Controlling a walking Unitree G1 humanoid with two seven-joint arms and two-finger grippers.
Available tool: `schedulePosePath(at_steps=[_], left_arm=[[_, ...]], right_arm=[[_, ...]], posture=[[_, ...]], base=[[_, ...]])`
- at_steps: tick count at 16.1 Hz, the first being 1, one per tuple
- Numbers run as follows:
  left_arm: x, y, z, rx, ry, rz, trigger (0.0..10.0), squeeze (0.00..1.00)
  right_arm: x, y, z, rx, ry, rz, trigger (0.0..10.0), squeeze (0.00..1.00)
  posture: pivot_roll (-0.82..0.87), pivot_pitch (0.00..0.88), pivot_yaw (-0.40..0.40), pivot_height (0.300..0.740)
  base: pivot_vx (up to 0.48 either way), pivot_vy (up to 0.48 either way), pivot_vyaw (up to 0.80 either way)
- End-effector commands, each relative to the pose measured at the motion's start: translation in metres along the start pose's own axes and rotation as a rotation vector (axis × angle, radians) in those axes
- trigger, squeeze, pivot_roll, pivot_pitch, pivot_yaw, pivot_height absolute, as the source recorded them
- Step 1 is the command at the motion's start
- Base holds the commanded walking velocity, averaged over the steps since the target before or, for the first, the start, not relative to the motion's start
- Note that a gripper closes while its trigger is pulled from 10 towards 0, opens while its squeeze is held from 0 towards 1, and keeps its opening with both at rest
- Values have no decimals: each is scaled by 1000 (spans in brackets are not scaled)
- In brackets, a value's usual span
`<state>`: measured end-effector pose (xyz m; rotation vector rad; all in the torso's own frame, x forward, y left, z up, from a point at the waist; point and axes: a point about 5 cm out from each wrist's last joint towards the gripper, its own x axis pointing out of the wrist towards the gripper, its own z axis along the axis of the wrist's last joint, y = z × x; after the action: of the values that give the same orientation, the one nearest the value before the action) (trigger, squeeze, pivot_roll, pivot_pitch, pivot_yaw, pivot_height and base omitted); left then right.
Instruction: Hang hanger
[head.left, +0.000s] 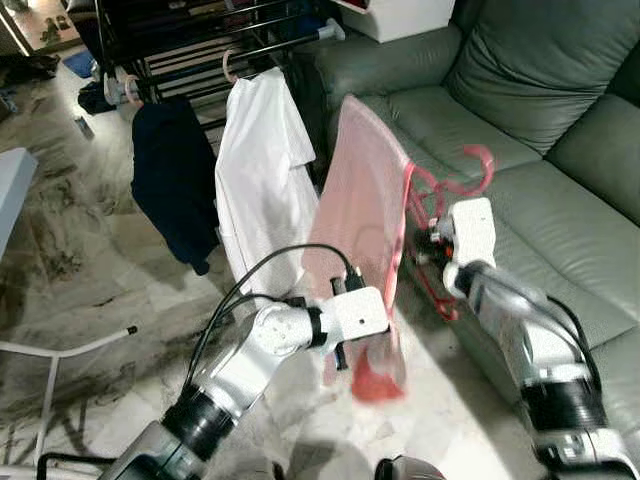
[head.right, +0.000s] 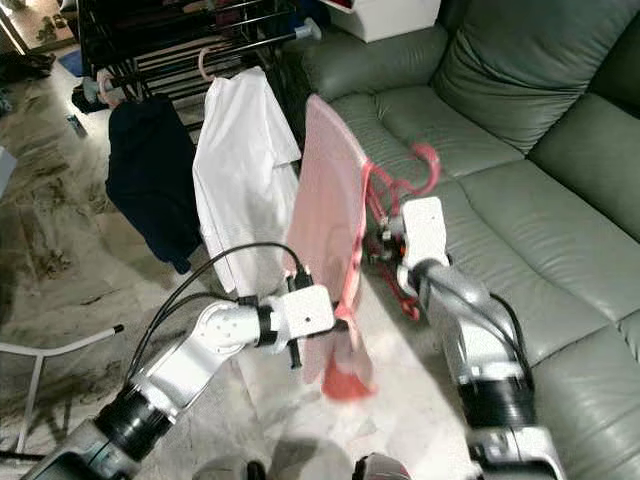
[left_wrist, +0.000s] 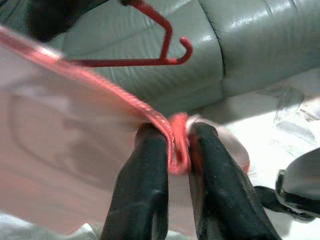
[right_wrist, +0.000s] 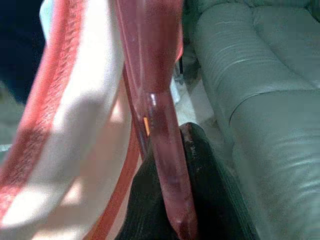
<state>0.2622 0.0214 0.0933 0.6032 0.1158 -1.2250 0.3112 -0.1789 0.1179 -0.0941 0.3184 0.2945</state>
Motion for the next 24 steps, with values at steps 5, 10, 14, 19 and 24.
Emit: schedulePosePath(at_steps=[5, 10, 14, 19, 24], left_arm=[[-9, 16, 3, -56, -43, 115, 10000, 1000], [-16, 25, -2, -6, -52, 236, 10000, 1000], [-46, 42, -19, 170, -18, 253, 10000, 1000], [-69, 59, -36, 382, 35, 190, 10000, 1000], [-57, 55, -32, 385, -12, 30, 4275, 0]], right_arm=[[-8, 2, 6, -82, -98, 35, 10000, 0], [-7, 4, -2, -155, -86, 37, 10000, 0], [-28, -19, -34, -315, 68, 107, 10000, 0], [-65, -31, -54, -476, 198, 378, 10000, 0], [-72, -39, -51, -623, 230, 467, 10000, 0]], posture=[[-85, 44, 57, 740], [-78, 50, 67, 740], [-68, 49, 66, 740], [-72, 52, 79, 740], [-77, 43, 94, 740]], base=[[0, 0, 0], [0, 0, 0], [0, 0, 0], [0, 0, 0], [0, 0, 0]])
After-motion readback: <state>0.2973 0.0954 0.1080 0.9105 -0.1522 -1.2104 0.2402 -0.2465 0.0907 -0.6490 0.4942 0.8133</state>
